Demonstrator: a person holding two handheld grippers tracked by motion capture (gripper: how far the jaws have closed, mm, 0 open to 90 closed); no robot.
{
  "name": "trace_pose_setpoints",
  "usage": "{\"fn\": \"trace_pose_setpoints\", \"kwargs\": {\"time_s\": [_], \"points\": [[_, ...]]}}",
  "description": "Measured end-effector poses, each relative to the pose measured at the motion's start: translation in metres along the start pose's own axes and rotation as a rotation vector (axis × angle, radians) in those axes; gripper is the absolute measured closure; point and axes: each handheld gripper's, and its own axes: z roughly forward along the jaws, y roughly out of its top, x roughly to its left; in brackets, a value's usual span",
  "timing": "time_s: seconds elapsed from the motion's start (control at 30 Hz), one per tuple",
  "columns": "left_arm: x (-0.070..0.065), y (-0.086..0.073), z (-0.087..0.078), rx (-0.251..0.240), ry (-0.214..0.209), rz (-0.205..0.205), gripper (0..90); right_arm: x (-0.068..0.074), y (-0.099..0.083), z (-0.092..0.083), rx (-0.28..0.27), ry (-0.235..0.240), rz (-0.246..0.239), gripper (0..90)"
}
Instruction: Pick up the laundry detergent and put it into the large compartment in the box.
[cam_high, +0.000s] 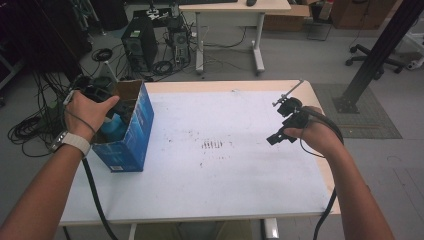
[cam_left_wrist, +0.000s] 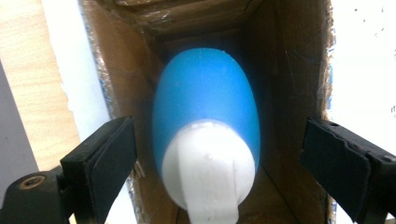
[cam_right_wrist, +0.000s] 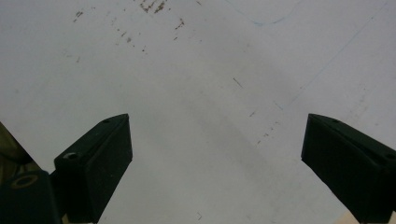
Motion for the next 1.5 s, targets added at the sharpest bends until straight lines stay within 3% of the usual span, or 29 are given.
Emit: {"fn": "trace_pose_setpoints", "kwargs": {"time_s": [1.17, 1.5], "points": [[-0.021, -0.003, -0.056, -0.043, -0.015, 0.07, 11.3, 0.005, 0.002, -0.01, -0.013, -0.011, -0.008, 8.8], [-0.038, -0.004, -0.077, -0.057, -0.003, 0.127, 11.3, 0.004, 0.002, -0.009, -0.013, -0.01, -0.007, 8.8]]}}
